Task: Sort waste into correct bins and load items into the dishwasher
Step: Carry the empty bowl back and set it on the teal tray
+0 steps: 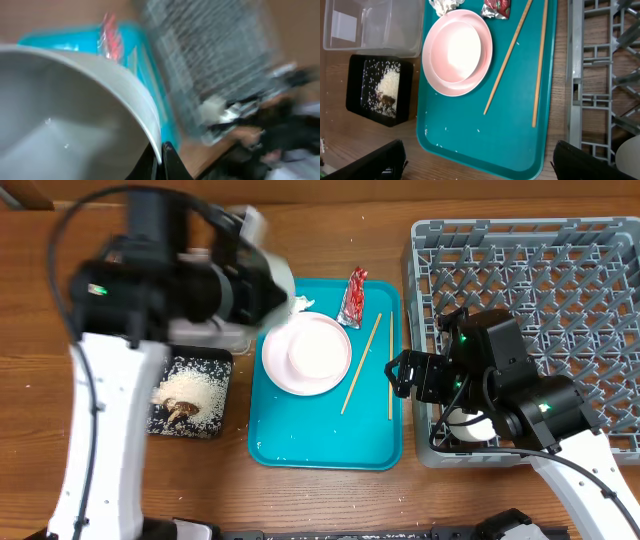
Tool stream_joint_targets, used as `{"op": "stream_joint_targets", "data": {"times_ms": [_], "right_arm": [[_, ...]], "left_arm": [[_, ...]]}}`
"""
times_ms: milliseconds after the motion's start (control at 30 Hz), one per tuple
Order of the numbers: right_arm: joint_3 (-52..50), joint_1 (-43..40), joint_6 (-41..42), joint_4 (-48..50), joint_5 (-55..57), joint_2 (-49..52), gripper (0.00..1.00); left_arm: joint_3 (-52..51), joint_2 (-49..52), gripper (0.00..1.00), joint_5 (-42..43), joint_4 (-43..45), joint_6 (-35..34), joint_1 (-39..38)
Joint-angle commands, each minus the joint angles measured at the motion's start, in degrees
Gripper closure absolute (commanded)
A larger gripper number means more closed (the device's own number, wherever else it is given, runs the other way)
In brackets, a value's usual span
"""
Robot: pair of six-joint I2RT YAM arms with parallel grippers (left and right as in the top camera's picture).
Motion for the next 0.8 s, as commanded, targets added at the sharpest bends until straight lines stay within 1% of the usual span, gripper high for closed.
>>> {"op": "stream_joint_targets", "data": {"times_ms": [0,67,100,133,167,200,233,333,400,467,633,667,733,767], "right_arm": [[0.81,0.11,0.48,0.35,0.17,-0.11,0.03],[0.81,0.11,0.48,0.35,0.2,-0.11,0.03],[0.81,0.11,0.48,0.35,0.2,-0.11,0.03],[0.81,0.11,0.48,0.33,0.22,-0.11,0.03],[0.79,0.11,0.48,0.15,0.24,-0.11,0.02],[0.79,0.11,0.5,-0.02,0.24,-0.11,0.02],[0.81,0.11,0.5,-0.63,0.26,-0.11,0.01],[0.81,-0.26,0.5,-1.68,0.42,-0.11,0.01],[0.81,-0.5,0.5,-1.77,0.42,-0.11,0.01],[0.81,-0.55,0.5,-1.64,0.39,-0.11,0.01],[0.81,-0.55,0.5,-2.01,0.42,-0.11,0.01],[0.79,-0.55,0.5,-2.05,0.42,-0.11,0.01],[0.79,-0.55,0.5,-2.03,0.42,-0.11,0.01],[0.81,-0.55,0.5,-2.03,0.42,-0.11,0.01]], "left_arm": [[-3.54,0.48,0.96,-34.93,-5.44,-9.42,-12.94],[-8.28,0.48,0.96,-38.91,-6.45,-13.42,-17.7],[-13.0,0.48,0.95,-39.87,-6.01,-16.65,-20.63],[-15.02,0.48,0.96,-39.85,-5.53,-17.9,-21.46],[-21.86,0.48,0.96,-39.34,-3.37,-22.25,-23.12],[-25.97,0.48,0.96,-38.36,-1.66,-24.26,-23.39],[-32.57,0.48,0.96,-35.76,2.23,-25.55,-23.32],[-40.44,0.48,0.96,-32.35,9.55,-24.79,-22.91],[-43.95,0.48,0.96,-28.37,15.69,-21.66,-23.17],[-46.8,0.48,0.96,-27.58,20.48,-20.81,-23.91],[-52.52,1.14,0.96,-26.75,26.47,-22.36,-25.24],[-53.44,1.36,0.95,-26.77,27.12,-22.36,-25.29],[-54.66,1.68,0.87,-26.73,28.02,-22.34,-25.27],[-54.66,1.7,0.86,-26.71,27.96,-22.29,-25.18]]}}
